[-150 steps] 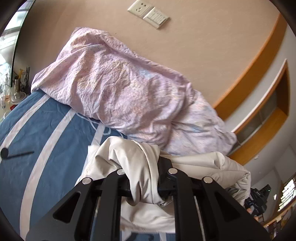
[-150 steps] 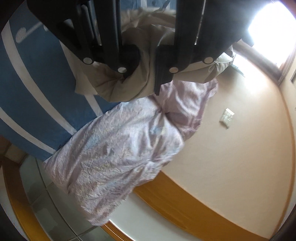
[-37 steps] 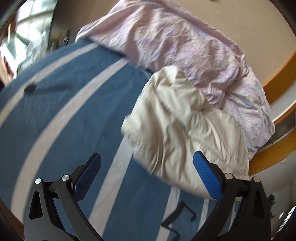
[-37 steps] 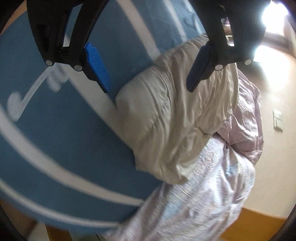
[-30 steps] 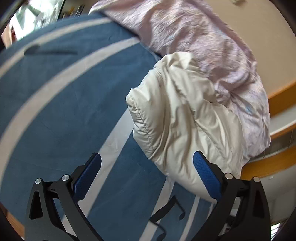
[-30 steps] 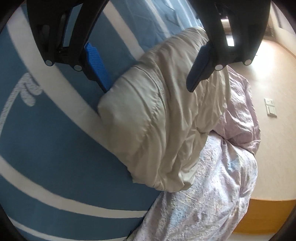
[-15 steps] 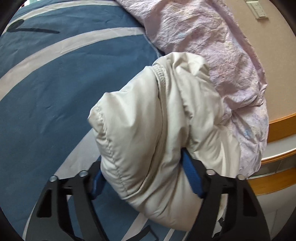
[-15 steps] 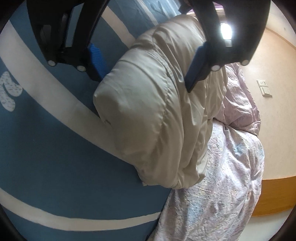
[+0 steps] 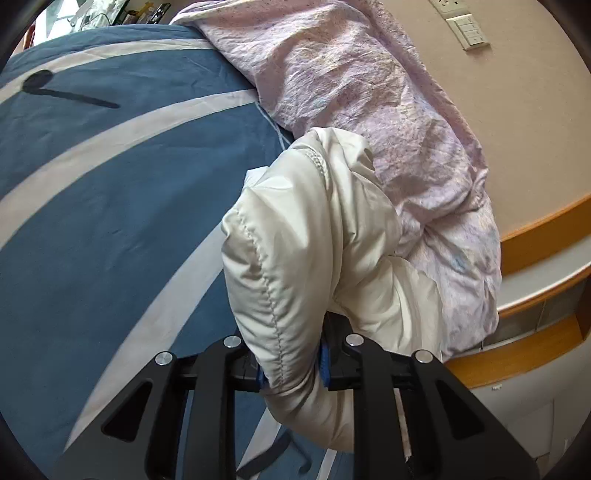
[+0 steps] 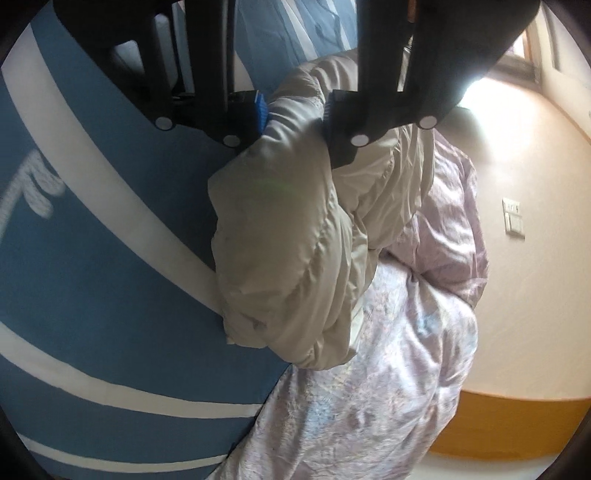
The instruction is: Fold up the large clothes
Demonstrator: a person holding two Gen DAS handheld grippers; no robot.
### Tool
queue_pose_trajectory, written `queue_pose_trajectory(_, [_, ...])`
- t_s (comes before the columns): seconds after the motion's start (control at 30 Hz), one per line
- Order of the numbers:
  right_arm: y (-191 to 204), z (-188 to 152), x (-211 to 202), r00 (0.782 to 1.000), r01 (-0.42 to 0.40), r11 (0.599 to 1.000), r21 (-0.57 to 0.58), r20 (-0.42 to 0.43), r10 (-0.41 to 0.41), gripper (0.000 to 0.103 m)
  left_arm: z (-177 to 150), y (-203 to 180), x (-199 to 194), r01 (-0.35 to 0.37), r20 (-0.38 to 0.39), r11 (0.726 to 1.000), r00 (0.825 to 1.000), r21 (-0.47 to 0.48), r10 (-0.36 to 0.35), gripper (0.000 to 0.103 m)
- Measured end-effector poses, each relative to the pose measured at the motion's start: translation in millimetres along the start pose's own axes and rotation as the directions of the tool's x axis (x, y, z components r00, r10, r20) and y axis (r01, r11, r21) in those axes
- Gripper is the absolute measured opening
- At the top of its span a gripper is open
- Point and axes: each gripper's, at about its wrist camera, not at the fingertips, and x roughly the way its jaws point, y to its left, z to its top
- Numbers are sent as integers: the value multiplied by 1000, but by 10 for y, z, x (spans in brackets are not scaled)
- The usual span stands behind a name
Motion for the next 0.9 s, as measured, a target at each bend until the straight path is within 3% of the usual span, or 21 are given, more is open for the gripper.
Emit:
queue_pose_trajectory(0.3, [-94,-501,-473,994,65,986,-156,-74,-78,25,-368,301,-628,-49,-29,997,998,54,51,21])
queue_pose_trajectory(0.4, [-157,-584,-539,988,111,977,-181,-85,-128,40,-435,356,-646,-85,-28,993,996,78,87,29])
queue_pose_trajectory(0.47, [-214,-587,-599,986,138,974,-182,-71,-153,58,-441,389,-623,-96,-28,993,995,74,98,34])
queue_pose_trajectory(0.53, [-212,-607,-730,980,191,960,-206,-8,-197,67,-449,396,-622,-108,-14,991,994,80,110,39])
queue_pose_trajectory(0.6, [-102,-640,-918,950,306,914,-265,142,-277,68,-451,400,-624,-117,-1,989,993,88,118,47])
queue_pose_trajectory(0.63, [-2,-663,-1019,917,379,878,-293,243,-315,69,-450,406,-621,-127,5,988,992,89,127,49])
queue_pose_trajectory(0.7, [224,-722,-1117,872,447,827,-341,372,-317,69,-444,431,-628,-140,20,986,990,90,139,56])
queue_pose_trajectory(0.73, [413,-791,-1107,862,463,789,-404,413,-294,69,-441,432,-630,-152,35,984,988,93,150,57])
queue_pose_trajectory(0.83, [846,-1040,-894,871,463,681,-567,432,-233,69,-447,388,-643,-184,76,976,982,116,176,61])
queue_pose_trajectory(0.9, [1149,-1268,-616,899,424,594,-684,396,-187,66,-437,373,-646,-201,93,971,977,130,190,63])
